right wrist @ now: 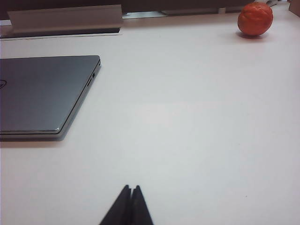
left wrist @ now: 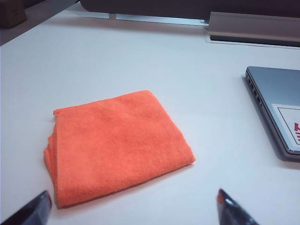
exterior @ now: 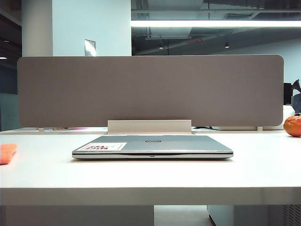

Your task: Pick up the orange rag and put it over the laptop.

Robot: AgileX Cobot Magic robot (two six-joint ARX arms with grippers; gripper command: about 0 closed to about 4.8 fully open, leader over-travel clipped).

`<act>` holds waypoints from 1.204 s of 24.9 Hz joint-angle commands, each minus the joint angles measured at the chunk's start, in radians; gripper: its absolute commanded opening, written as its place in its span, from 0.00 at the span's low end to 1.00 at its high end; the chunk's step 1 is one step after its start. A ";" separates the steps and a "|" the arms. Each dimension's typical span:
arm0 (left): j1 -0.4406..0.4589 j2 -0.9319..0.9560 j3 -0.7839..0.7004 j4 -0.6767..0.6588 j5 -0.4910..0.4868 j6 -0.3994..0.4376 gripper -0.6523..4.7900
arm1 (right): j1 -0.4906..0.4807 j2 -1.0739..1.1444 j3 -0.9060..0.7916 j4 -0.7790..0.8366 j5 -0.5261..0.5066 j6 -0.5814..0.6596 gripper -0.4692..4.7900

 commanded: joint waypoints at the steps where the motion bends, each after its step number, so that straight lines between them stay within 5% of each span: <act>1: 0.000 0.001 -0.002 -0.003 -0.002 0.003 1.00 | 0.000 -0.002 -0.006 0.014 0.004 0.000 0.08; 17: 0.000 0.001 -0.002 -0.002 0.002 0.002 1.00 | 0.001 -0.002 -0.006 0.018 0.031 -0.003 0.08; 30: 0.000 0.001 -0.002 0.010 0.156 -0.051 1.00 | 0.002 -0.002 -0.006 0.186 -0.020 0.057 0.08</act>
